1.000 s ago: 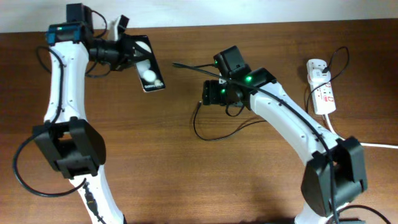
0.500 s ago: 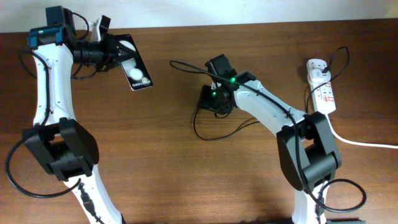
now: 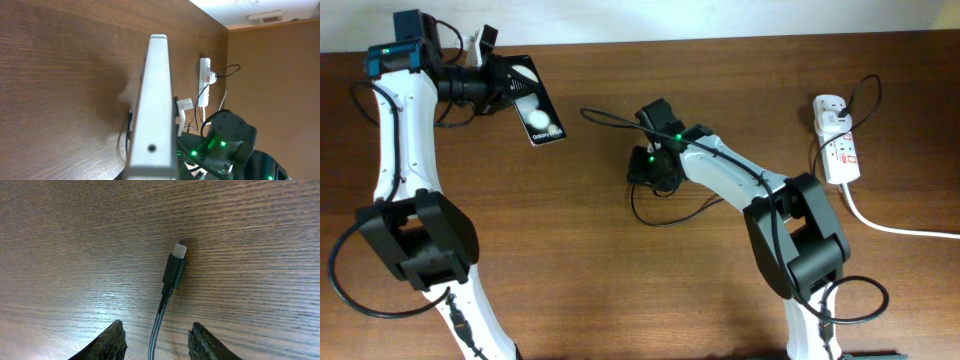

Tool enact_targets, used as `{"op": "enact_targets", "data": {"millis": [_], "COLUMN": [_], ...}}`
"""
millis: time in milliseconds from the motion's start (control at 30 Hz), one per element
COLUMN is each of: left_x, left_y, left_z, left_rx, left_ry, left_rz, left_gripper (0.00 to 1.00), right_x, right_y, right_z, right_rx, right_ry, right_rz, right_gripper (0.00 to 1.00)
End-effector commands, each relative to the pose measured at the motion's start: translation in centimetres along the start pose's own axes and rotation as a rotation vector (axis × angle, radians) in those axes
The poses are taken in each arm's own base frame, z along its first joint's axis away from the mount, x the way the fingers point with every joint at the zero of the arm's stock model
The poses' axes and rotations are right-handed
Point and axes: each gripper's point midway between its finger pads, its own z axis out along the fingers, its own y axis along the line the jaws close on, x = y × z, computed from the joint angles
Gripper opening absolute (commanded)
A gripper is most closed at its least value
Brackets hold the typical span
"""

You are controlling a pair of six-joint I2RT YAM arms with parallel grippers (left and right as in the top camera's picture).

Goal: Plug charger to phone and switch on socket
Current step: 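Lower the right gripper and grasp the black cable's USB-C plug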

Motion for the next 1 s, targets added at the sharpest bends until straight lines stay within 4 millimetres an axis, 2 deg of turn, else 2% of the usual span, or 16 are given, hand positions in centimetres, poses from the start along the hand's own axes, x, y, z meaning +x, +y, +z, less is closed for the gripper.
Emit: {"op": "enact_targets", "data": {"millis": [0, 333, 633, 733, 833, 967], "left_x": [0.0, 0.0, 0.0, 0.1, 0.2, 0.2], "left_y": [-0.7, -0.7, -0.7, -0.5, -0.4, -0.4], "left_z": [-0.2, -0.2, -0.2, -0.2, -0.2, -0.2], "left_rx": [0.03, 0.03, 0.028, 0.02, 0.01, 0.01], "left_ry": [-0.002, -0.002, 0.0, 0.003, 0.005, 0.007], "left_rz": [0.025, 0.024, 0.021, 0.017, 0.012, 0.01], "left_gripper": [0.0, 0.0, 0.0, 0.0, 0.0, 0.0], "right_x": [-0.3, -0.5, -0.1, -0.2, -0.2, -0.2], "right_y": [0.7, 0.8, -0.3, -0.2, -0.2, -0.3], "right_z": [0.5, 1.1, 3.4, 3.5, 3.5, 3.4], "right_rx": [0.011, 0.073, 0.097, 0.093, 0.094, 0.095], "right_ry": [-0.028, -0.099, -0.075, -0.079, -0.079, -0.077], "right_rz": [-0.017, -0.027, -0.023, -0.023, -0.023, -0.03], "right_gripper": [0.44, 0.38, 0.37, 0.37, 0.3, 0.04]}}
